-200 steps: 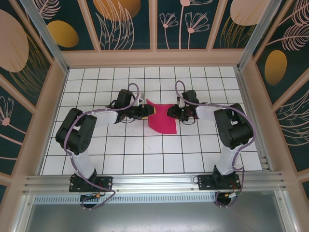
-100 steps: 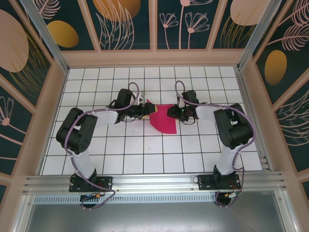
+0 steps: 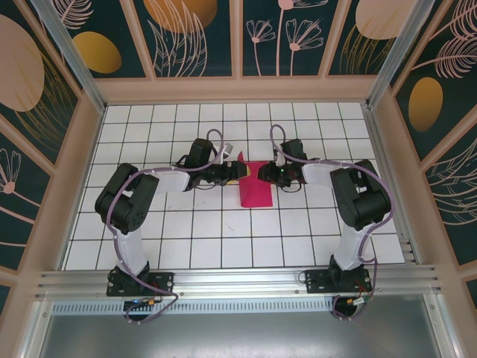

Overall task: Fold a paper plane with a square sheet of paper (fold left side to right side)
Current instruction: First fold in half a square sheet of paper at the center of the table.

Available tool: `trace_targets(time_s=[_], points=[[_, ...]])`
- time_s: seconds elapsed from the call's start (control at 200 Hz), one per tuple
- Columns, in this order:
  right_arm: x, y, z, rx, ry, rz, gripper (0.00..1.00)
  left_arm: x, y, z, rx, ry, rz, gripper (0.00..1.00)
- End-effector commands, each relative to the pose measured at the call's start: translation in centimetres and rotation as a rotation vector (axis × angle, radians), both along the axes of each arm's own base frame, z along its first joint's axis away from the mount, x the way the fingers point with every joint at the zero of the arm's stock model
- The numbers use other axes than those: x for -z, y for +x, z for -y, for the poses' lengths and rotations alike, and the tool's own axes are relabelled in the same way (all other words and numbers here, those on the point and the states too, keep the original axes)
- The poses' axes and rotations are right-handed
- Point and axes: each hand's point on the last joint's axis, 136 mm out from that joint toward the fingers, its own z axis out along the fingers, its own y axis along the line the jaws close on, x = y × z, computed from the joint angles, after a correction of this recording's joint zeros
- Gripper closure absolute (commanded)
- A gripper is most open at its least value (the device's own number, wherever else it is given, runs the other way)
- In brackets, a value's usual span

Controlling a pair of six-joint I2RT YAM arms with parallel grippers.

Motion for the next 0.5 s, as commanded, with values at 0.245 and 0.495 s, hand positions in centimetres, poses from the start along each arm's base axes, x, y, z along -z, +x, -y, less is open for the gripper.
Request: trace_targets(time_s=[0.245,0.495], points=[[-3.0,0.4,0.1,-0.002,0.132,0.073,0.54,-0.1,0.8,0.9,0.014,-0.026,0.002,0.37],[-6.5,0.8,-0.8,-0.031,0.24,0.141,0.53,0.2,0.6,0.7,0.011,-0.02,-0.002,0.4]])
